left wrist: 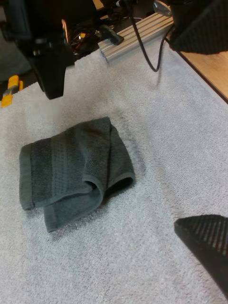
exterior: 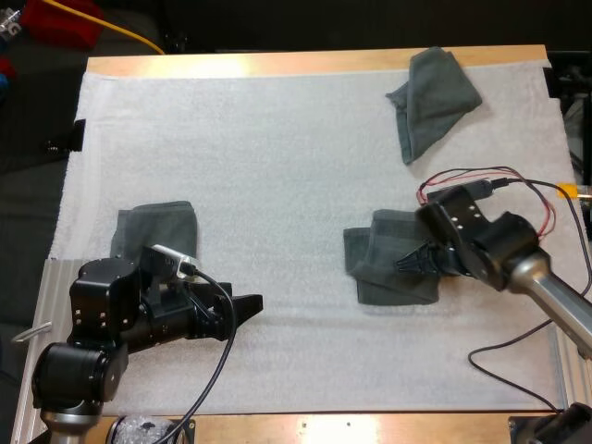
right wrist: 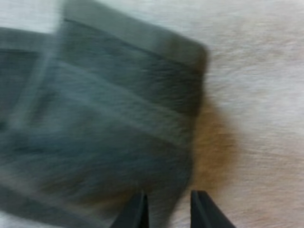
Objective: Pick towel from pile, fold and stack
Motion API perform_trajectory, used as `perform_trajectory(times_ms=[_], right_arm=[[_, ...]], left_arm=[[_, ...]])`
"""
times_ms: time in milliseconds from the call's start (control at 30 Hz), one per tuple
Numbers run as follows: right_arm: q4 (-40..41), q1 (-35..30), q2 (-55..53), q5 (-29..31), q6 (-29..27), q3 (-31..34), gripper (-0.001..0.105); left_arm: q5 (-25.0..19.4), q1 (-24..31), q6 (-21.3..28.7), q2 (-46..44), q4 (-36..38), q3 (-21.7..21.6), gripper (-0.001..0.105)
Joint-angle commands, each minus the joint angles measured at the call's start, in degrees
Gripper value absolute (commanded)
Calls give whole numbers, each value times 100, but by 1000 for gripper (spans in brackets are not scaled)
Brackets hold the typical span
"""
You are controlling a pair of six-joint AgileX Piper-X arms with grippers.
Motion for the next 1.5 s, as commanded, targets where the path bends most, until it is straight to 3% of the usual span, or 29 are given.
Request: perform_trajectory(times_ms=[0,33,67,200,367,667,767,933,967,1033,1133,1300,1467], right_arm=[[80,-13,-172,-377,73,-25,24],[80,-13,-249,-559,86,-25,30],[80,-13,-478,-1105,87,-25,50],[80,-13,-720,-1462,106,-25,64],[80,-13,-1000,-1854,424,-25,64],[288,-13,-1346,-1856,470,-25,64],[290,-13,-1416,-1856,470,-25,64],[290,-13,-1431,-1856,470,-25,64],[290,-13,-1431,-1856,470,-25,64],[290,-13,-1431,-1856,470,-25,64],[290,-13,-1431,-1856,485,-25,64],[290,-13,-1431,-1856,518,-25,64],[290,-13,-1431,-1856,518,-25,64]], left_arm=[[70,-27,-50,19,-16,-36,68],[70,-27,-50,19,-16,-36,68],[70,-27,-50,19,-16,-36,68],[70,-27,-50,19,-16,-36,68],[70,-27,-67,25,-16,-36,71],[163,-27,-165,683,-45,-36,71],[492,-38,-199,1007,-226,-36,71],[548,-458,-494,1490,-877,-36,71],[419,-962,-917,1816,-1482,-36,71],[5,-1283,-1317,2061,-1917,-36,71],[-224,-1626,-1756,2463,-2519,-36,71],[-238,-2084,-2465,3291,-3479,-36,71],[-238,-2273,-2823,3974,-4011,-36,71]])
